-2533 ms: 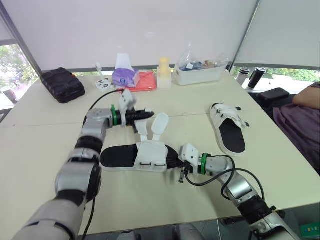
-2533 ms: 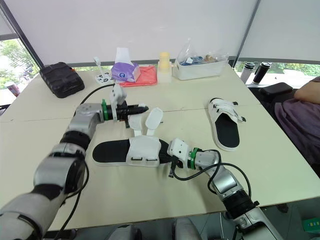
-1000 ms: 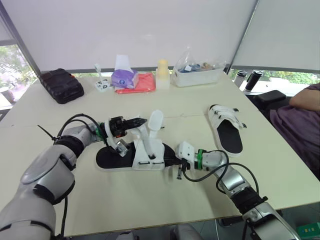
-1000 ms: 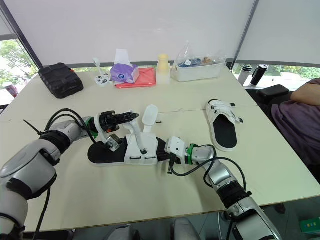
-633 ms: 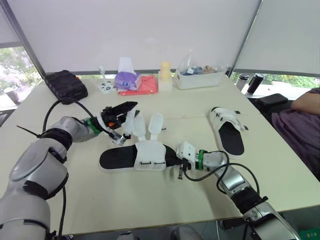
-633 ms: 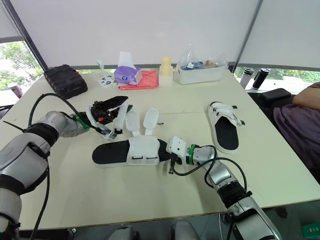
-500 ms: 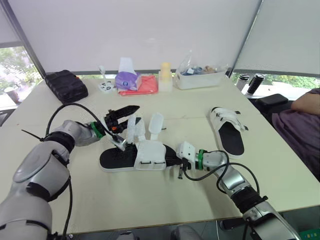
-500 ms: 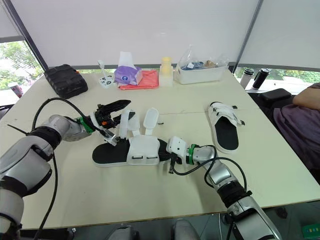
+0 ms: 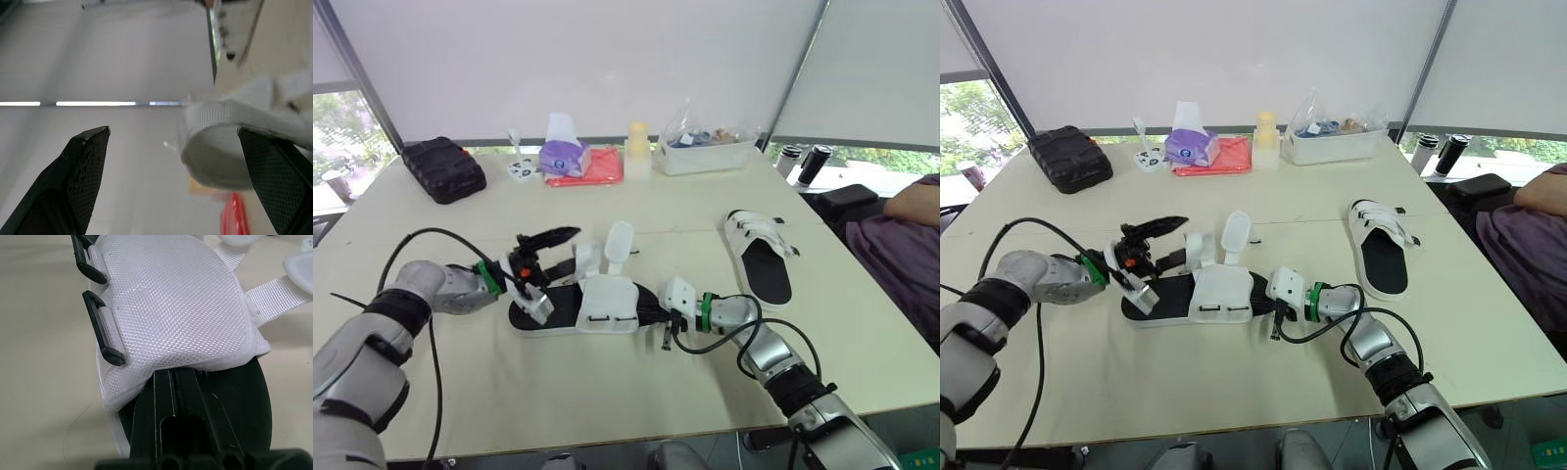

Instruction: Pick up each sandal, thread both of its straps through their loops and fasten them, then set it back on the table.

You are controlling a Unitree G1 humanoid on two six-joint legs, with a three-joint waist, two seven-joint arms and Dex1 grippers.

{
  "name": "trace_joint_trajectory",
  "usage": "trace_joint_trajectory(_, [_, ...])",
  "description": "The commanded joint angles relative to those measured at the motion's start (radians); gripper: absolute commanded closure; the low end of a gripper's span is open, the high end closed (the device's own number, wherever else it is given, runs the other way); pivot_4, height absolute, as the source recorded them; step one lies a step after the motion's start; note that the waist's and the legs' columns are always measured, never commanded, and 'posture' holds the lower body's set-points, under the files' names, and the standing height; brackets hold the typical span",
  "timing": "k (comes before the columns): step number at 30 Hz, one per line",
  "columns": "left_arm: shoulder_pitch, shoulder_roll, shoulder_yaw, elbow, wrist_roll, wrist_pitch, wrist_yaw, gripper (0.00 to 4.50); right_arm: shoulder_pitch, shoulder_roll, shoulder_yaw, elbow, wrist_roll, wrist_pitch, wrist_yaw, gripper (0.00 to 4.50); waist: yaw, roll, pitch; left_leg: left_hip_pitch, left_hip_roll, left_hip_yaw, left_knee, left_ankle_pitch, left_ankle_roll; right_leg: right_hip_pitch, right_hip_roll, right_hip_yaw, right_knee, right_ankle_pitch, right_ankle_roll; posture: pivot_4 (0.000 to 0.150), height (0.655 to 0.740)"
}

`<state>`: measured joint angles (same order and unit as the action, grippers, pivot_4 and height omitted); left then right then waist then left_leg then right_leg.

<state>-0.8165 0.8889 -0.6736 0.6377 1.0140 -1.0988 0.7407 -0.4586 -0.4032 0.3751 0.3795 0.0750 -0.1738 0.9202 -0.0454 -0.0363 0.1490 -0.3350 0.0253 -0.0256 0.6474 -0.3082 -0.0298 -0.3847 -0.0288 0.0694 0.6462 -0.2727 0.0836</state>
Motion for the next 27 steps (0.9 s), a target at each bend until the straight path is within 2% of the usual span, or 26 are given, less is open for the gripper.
trace_joint_trajectory(1, [0.038, 0.009, 0.08, -0.112, -0.103, -0.006, -0.129, 0.18, 0.046, 0.001, 0.057, 0.205, -0.119, 0.07, -0.028, 4.5, -0.001, 0.001, -0.001, 0.0, 0.001, 0.001, 0.0, 0.0, 0.0, 0.001, 0.0, 0.0, 0.0, 0.0, -0.001, 0.15, 0.74])
trace_joint_trajectory(3, [0.064, 0.006, 0.103, -0.135, -0.128, -0.01, -0.189, 0.18, 0.038, 0.009, 0.057, 0.215, -0.12, 0.065, -0.029, 4.5, -0.003, 0.002, -0.001, 0.001, 0.003, 0.002, -0.001, 0.0, 0.0, 0.006, 0.001, 0.001, 0.0, -0.003, -0.007, 0.15, 0.74])
trace_joint_trajectory(6, [0.088, -0.006, 0.145, -0.13, -0.214, -0.008, -0.28, 0.18, 0.032, 0.015, 0.054, 0.226, -0.122, 0.059, -0.03, 4.5, -0.003, 0.003, 0.0, 0.014, 0.005, 0.003, -0.005, 0.0, 0.0, 0.016, 0.003, 0.001, 0.0, -0.006, -0.011, 0.15, 0.74])
trace_joint_trajectory(11, [0.131, -0.017, 0.202, -0.152, -0.401, -0.02, -0.455, 0.18, 0.037, 0.012, 0.05, 0.231, -0.125, 0.049, -0.03, 4.5, -0.002, 0.004, 0.0, 0.015, 0.008, 0.005, -0.008, 0.0, 0.0, 0.014, 0.003, 0.0, 0.001, -0.007, -0.013, 0.15, 0.74])
trace_joint_trajectory(15, [0.183, -0.032, 0.227, -0.264, -0.543, 0.011, -0.613, 0.18, 0.035, 0.016, 0.05, 0.239, -0.127, 0.044, -0.032, 4.5, -0.002, 0.005, -0.001, 0.015, 0.008, 0.006, -0.009, 0.0, 0.0, 0.013, 0.003, 0.001, 0.001, -0.008, -0.014, 0.15, 0.74])
trace_joint_trajectory(18, [0.197, -0.054, 0.276, -0.312, -0.583, 0.046, -0.677, 0.18, 0.031, 0.02, 0.051, 0.245, -0.129, 0.041, -0.034, 4.5, -0.001, 0.005, -0.001, 0.014, 0.009, 0.006, -0.01, 0.0, 0.0, 0.013, 0.002, 0.001, 0.001, -0.008, -0.014, 0.15, 0.74])
trace_joint_trajectory(27, [0.215, -0.084, 0.371, -0.31, -0.58, 0.057, -0.785, 0.18, 0.024, 0.028, 0.054, 0.263, -0.133, 0.028, -0.035, 4.5, -0.002, 0.005, -0.001, 0.016, 0.01, 0.008, -0.017, 0.0, 0.0, 0.011, 0.002, 0.0, 0.0, -0.009, -0.017, 0.15, 0.74])
